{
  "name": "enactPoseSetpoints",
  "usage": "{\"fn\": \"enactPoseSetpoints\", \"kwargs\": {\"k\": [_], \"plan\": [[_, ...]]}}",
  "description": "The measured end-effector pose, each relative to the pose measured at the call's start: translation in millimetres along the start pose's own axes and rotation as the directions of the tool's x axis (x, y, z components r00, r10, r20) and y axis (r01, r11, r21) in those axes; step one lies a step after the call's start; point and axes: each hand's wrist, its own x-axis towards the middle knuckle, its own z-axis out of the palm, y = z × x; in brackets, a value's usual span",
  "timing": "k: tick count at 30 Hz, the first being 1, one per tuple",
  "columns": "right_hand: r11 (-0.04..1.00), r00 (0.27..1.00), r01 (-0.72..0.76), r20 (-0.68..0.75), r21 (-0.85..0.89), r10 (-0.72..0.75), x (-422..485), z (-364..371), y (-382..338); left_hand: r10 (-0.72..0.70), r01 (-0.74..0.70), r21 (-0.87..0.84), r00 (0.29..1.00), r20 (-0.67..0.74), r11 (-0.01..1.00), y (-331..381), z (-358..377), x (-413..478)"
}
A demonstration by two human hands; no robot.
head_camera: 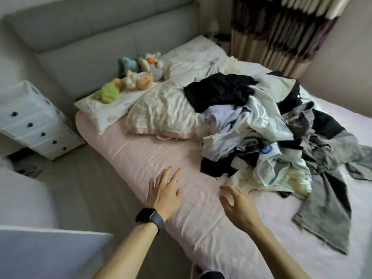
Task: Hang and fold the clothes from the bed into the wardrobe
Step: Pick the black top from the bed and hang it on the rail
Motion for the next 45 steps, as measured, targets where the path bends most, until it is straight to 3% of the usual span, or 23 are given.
{"fn": "enactPoseSetpoints", "kwargs": {"k": [9,16,22,26,31,34,39,41,45], "plan": [[0.969,0.971,-0.239,0.038,0.056,0.237,28.1,8.3,80.0,0.076,-0.109,0.129,0.968,0.241,0.986,31.0,40.5,76.7],[0.920,0.919,-0.383,0.142,0.089,0.368,94.0,65.8,128.9,0.064,-0.160,0.188,0.897,0.438,0.969,27.8,130.9,151.0],[0.914,0.896,-0.405,0.215,0.031,0.389,177.6,141.6,162.9,0.031,-0.181,0.239,0.854,0.519,0.954,-5.3,231.1,215.7],[0.916,0.910,-0.398,0.149,0.050,0.387,240.8,192.8,181.3,0.017,-0.185,0.278,0.858,0.514,0.942,-36.2,288.9,247.0],[0.858,0.868,-0.495,-0.029,-0.139,0.496,301.3,224.0,190.2,0.089,-0.253,0.263,0.856,0.510,0.931,-67.1,321.7,269.5],[0.836,0.849,-0.528,-0.125,-0.151,0.513,314.1,227.5,189.5,0.077,-0.268,0.255,0.815,0.574,0.929,-73.7,322.2,278.0],[0.853,0.850,-0.522,-0.088,-0.012,0.519,283.9,173.8,164.3,0.018,-0.256,0.221,0.690,0.723,0.941,-67.2,269.9,279.1],[0.842,0.840,-0.540,-0.064,0.009,0.540,272.1,137.1,158.0,0.024,-0.214,0.196,0.733,0.680,0.957,-63.1,243.4,274.7],[0.802,0.800,-0.591,-0.064,0.081,0.596,235.6,26.1,122.9,0.196,-0.248,0.029,0.826,0.528,0.968,-19.7,147.4,260.1]]}}
